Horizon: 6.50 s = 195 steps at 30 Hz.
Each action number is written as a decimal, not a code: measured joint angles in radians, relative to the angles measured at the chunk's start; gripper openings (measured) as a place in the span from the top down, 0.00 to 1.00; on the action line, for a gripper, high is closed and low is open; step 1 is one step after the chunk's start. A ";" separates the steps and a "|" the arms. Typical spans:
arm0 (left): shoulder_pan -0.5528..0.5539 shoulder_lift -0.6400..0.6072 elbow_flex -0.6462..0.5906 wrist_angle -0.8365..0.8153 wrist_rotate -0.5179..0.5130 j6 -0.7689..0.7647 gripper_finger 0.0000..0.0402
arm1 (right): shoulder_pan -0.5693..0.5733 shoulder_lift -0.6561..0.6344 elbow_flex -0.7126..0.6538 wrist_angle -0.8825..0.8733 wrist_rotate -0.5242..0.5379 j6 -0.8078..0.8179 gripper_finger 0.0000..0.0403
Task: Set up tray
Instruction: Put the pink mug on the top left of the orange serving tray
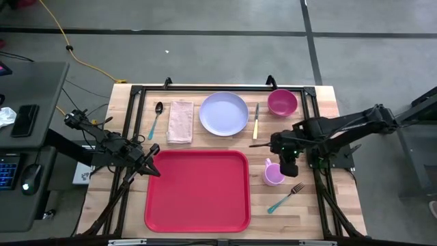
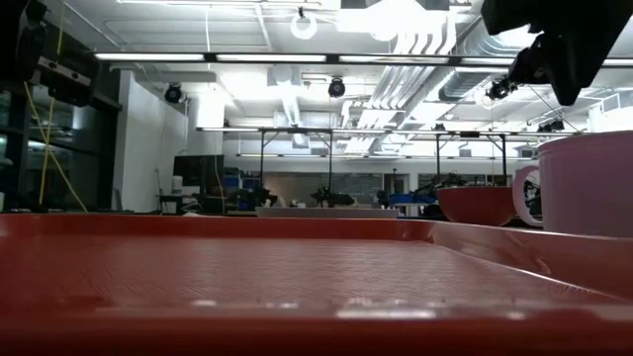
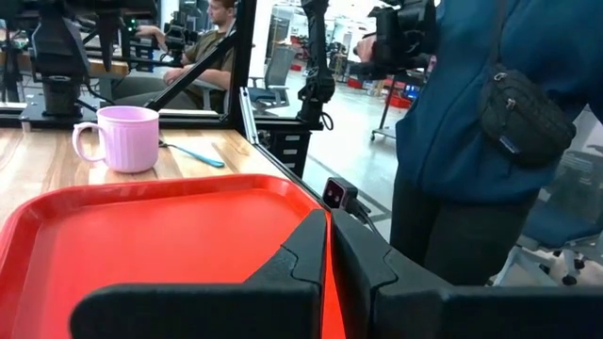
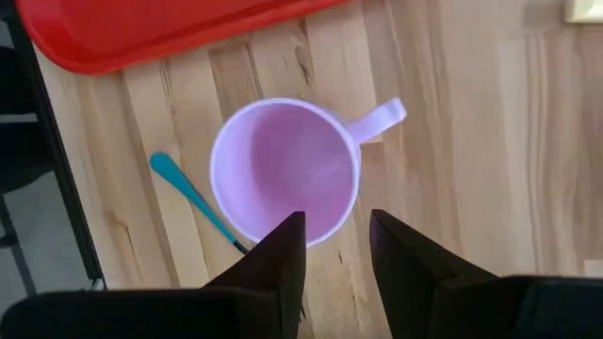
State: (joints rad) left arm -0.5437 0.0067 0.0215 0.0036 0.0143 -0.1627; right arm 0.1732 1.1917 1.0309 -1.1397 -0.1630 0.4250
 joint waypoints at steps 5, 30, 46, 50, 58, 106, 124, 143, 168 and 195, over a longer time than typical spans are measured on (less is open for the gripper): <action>0.000 0.000 0.000 0.002 0.000 0.000 0.88 | 0.011 0.008 0.000 0.000 0.000 0.031 0.75; 0.000 0.000 0.000 0.002 0.000 0.000 0.88 | 0.012 0.042 0.000 -0.001 0.051 0.076 0.66; 0.000 0.000 0.000 0.002 0.000 0.000 0.88 | 0.013 0.223 0.000 -0.004 0.102 0.042 0.46; 0.000 0.000 0.000 0.002 0.000 0.000 0.88 | 0.013 0.244 0.000 -0.001 0.102 0.044 0.46; 0.000 0.000 0.000 0.002 0.000 0.000 0.88 | 0.013 0.290 0.000 0.028 0.112 0.056 0.46; 0.000 0.000 0.000 0.001 0.000 0.000 0.88 | 0.085 0.308 0.000 0.048 0.196 0.195 1.00; 0.000 0.000 0.000 0.001 -0.007 0.000 0.88 | 0.082 0.160 0.005 0.048 0.156 0.233 1.00; 0.000 0.000 0.000 0.170 -0.138 0.001 0.88 | 0.082 0.110 0.063 0.158 0.144 0.171 1.00; 0.000 0.000 0.000 0.361 -0.498 -0.102 0.88 | -0.023 0.110 0.097 0.367 0.037 -0.025 1.00; 0.000 0.606 0.337 0.460 -0.401 -0.209 0.88 | -0.049 0.456 0.587 0.232 -0.011 -0.356 1.00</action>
State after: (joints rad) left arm -0.5434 0.6122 0.3588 0.4637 -0.3870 -0.3715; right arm 0.1238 1.6481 1.6178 -0.9080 -0.1738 0.0690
